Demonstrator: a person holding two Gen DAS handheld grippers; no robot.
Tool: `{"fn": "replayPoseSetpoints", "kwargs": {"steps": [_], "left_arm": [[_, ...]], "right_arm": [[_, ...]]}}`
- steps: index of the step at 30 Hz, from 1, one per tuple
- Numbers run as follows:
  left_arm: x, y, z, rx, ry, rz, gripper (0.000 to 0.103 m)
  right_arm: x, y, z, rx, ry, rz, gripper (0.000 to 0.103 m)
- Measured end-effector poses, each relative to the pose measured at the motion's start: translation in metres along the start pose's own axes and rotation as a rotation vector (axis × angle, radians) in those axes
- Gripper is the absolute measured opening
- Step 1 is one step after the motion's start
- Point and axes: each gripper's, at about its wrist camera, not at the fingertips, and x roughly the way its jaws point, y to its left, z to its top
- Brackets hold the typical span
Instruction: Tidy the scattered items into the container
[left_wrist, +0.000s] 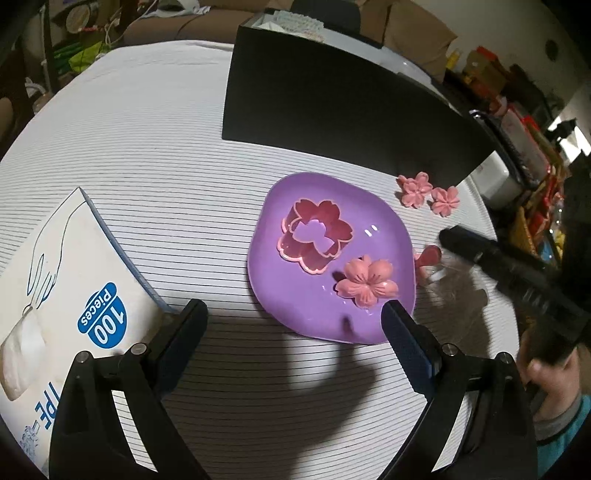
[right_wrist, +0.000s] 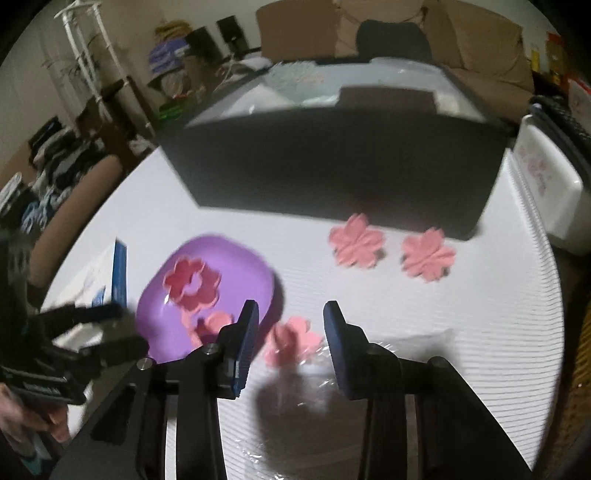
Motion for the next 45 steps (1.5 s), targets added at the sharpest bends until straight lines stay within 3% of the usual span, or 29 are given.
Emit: {"fn": "replayPoseSetpoints", "kwargs": {"steps": [2,3,4,8,12,18,24,28,30,35,41,45], "left_arm": [[0.0,-0.002,0.0,0.007,0.0,-0.003,0.095],[0.0,-0.003,0.0,0.011,0.001,-0.003,0.095],[0.0,-0.004,-0.001,0.014,0.003,-0.004,0.095],[-0.001,-0.008,-0.002,0.032,0.008,-0.036,0.095],[-0.006,-0.016,-0.004,0.066,0.002,-0.09,0.095],[-0.018,-0.02,-0.001,0.055,-0.04,-0.241,0.095],[-0.038,-0.02,0.006,0.064,-0.138,-0.389,0.096],[-0.044,-0.025,0.008,0.096,-0.162,-0.4,0.099],[-0.044,-0.023,0.009,0.072,-0.153,-0.478,0.099],[-0.056,-0.003,0.015,-0.054,-0.179,-0.81,0.099],[-0.047,0.021,0.02,-0.192,-0.167,-1.084,0.099],[-0.047,0.03,0.024,-0.225,-0.191,-1.138,0.098]], "right_arm": [[0.01,0.009,-0.002,-0.04,0.024,-0.043,0.032],[0.016,0.011,-0.004,-0.06,0.035,-0.07,0.019],[0.022,0.011,-0.006,-0.061,0.049,-0.076,0.013],[0.026,0.0,-0.011,0.017,0.034,-0.008,0.007],[0.019,-0.026,-0.011,0.195,0.016,0.121,0.006],[0.002,-0.067,-0.015,0.564,-0.06,0.446,0.006],[-0.009,-0.065,-0.019,0.769,-0.095,0.753,0.006],[-0.012,-0.054,-0.02,0.791,-0.09,0.827,0.006],[-0.01,-0.048,-0.021,0.819,-0.087,0.898,0.006],[-0.019,-0.041,-0.02,0.879,-0.123,1.073,0.006],[-0.033,-0.027,-0.034,0.915,-0.196,1.235,0.006],[-0.034,-0.022,-0.041,0.952,-0.219,1.288,0.006]]}}
